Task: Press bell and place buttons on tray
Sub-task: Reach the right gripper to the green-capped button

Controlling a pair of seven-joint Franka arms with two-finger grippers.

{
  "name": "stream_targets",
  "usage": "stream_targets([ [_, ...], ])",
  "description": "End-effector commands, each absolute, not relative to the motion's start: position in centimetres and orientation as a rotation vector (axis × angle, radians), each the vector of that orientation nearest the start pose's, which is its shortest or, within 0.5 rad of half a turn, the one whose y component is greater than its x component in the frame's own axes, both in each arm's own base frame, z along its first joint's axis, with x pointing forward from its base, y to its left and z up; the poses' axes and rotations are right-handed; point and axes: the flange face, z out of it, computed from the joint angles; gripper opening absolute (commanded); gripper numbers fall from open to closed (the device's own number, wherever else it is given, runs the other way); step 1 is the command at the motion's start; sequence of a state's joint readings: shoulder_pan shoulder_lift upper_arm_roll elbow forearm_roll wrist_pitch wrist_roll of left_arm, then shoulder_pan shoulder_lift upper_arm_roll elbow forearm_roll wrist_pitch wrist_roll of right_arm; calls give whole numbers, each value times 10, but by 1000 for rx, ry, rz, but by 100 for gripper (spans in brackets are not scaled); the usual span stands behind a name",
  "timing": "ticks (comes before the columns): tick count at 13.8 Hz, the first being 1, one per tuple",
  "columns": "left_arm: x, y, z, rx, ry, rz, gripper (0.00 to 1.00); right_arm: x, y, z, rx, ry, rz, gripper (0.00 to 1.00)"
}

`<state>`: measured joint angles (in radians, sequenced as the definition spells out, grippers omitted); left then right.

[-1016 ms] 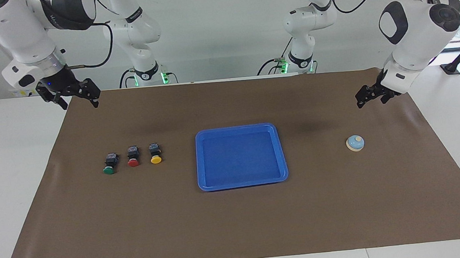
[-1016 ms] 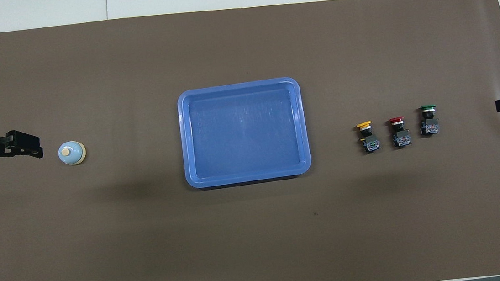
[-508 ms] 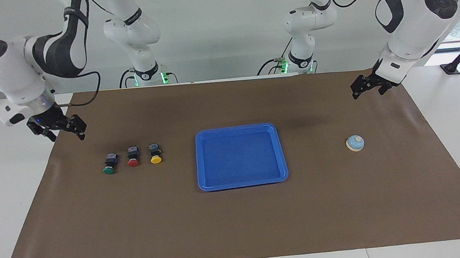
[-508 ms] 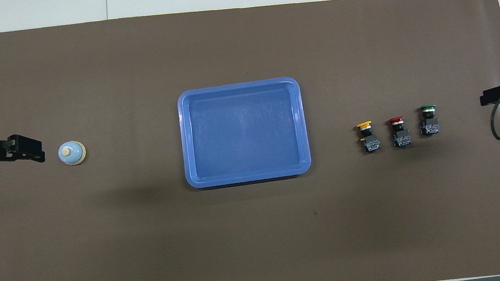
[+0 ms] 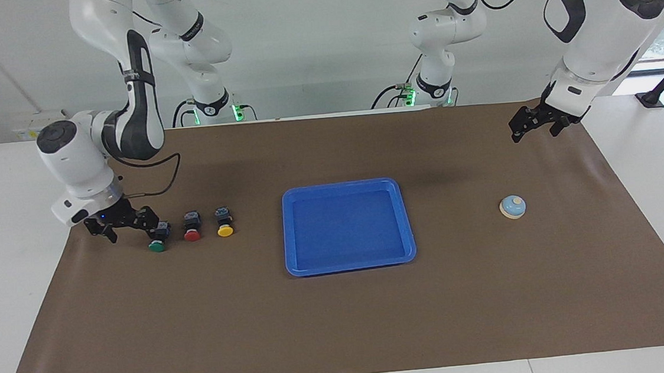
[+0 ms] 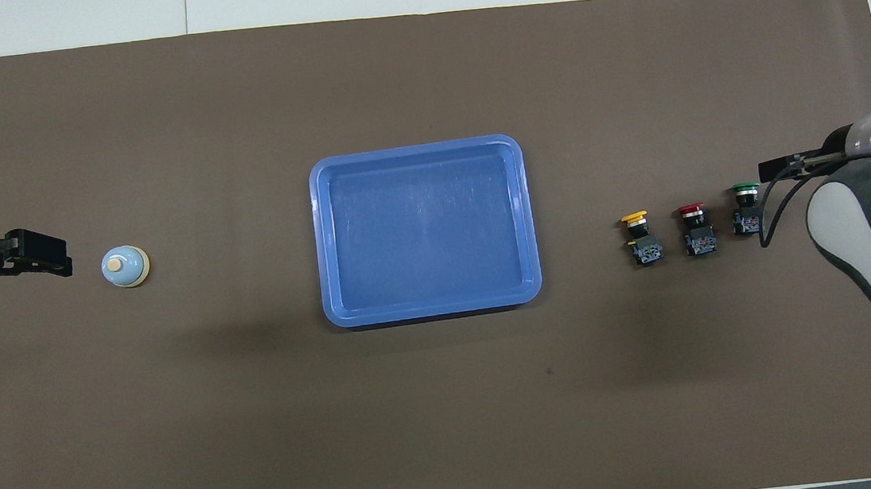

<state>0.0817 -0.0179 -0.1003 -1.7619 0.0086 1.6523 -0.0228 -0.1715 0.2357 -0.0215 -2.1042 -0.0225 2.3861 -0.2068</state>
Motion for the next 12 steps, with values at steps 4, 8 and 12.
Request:
stream_targets([
  [4, 541, -21, 556, -3122, 30, 163, 100, 556, -106, 308, -3146, -163, 43, 100],
  [8, 543, -22, 555, -3125, 32, 141, 100, 548, -95, 297, -3138, -192, 75, 100],
  [12, 543, -21, 555, -3124, 20, 146, 100, 544, -95, 290, -3131, -221, 101, 77],
])
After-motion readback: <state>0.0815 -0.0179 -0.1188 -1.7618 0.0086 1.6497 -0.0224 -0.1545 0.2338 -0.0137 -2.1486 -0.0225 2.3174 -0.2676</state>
